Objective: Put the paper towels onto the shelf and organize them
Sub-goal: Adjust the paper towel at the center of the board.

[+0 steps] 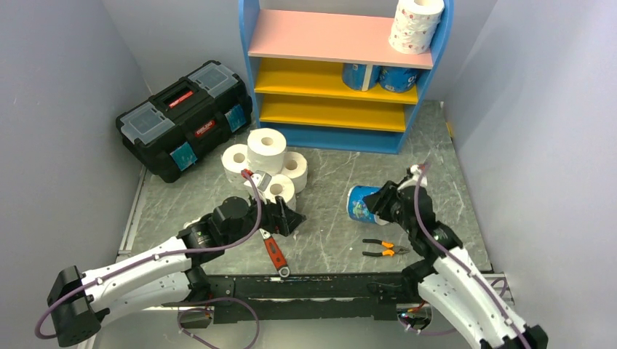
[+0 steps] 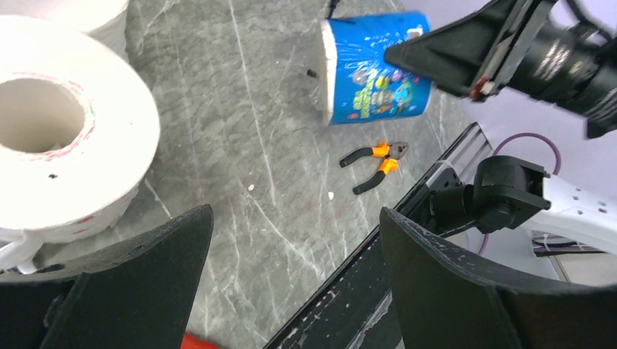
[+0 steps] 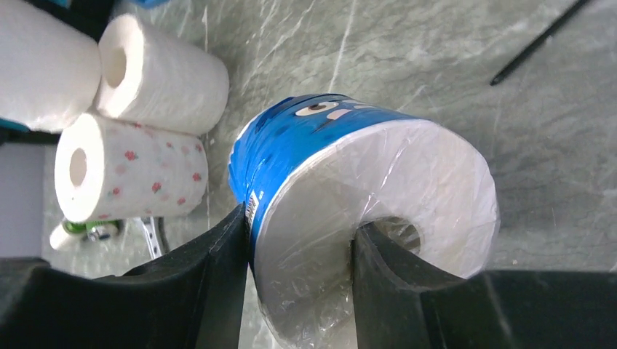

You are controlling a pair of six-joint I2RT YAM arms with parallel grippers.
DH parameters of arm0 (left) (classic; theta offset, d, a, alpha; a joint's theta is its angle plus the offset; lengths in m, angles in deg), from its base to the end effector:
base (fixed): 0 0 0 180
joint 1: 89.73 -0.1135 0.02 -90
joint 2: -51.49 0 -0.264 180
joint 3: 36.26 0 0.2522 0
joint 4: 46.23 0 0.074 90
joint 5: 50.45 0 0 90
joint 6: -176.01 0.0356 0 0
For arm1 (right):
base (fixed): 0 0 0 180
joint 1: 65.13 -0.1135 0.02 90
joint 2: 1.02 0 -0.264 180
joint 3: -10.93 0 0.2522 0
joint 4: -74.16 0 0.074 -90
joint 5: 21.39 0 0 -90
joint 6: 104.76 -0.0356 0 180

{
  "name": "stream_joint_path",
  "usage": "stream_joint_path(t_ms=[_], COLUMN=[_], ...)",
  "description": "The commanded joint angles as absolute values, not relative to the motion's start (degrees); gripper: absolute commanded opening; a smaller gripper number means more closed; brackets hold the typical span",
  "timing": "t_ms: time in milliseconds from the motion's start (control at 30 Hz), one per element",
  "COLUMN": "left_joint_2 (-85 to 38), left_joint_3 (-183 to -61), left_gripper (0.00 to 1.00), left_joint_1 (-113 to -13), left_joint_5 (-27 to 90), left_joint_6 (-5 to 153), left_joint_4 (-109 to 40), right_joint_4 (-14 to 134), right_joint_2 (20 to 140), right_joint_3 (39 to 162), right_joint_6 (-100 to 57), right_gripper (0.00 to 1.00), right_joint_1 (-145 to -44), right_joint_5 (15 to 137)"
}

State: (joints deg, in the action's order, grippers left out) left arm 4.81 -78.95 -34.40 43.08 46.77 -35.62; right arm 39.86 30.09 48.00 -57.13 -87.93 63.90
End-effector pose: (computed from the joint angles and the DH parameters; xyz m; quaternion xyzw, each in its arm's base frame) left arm 0.1136 -0.1603 0.2604 0.0920 0.7857 -0.4326 0.4325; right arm 0.1313 0.0520 0.2241 0.1666 0.8419 0.2460 0.4505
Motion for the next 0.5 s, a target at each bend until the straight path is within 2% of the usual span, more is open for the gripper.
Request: stream_joint_path(t_ms=[0, 100, 167, 333, 467], left_joint_2=[6.65, 7.03, 7.43, 9.16, 11.16], left_joint_3=[-78.79, -78.63, -78.37, -76.88, -75.99], left_gripper=[0.9, 0.9, 0.9, 0.9, 0.9], left_joint_1=[-34.43, -34.39, -34.36, -34.45, -34.43], left_joint_5=[45.61, 45.84, 46.04, 46.67, 47.53], left_joint_6=[45.95, 45.76, 45.54, 44.68, 44.53], left_joint_4=[-32.61, -30.13, -29.48, -28.53, -26.99], right_joint_4=[33.97, 26.2, 23.79, 23.38, 21.31], right_joint_2=[41.75, 53.5, 60.94, 74.69, 80.82], right_joint_3=[62.74, 73.34, 77.88, 83.33, 87.67], right_joint_6=[-48.08, -45.14, -44.3, -42.29, -41.03], right_gripper=[0.37, 0.42, 0.43, 0.45, 0.58], right_joint_1=[-92.87, -103.92, -109.23, -114.72, -117.19], right_joint_5=[64.19, 55.06, 53.12, 52.31, 51.06])
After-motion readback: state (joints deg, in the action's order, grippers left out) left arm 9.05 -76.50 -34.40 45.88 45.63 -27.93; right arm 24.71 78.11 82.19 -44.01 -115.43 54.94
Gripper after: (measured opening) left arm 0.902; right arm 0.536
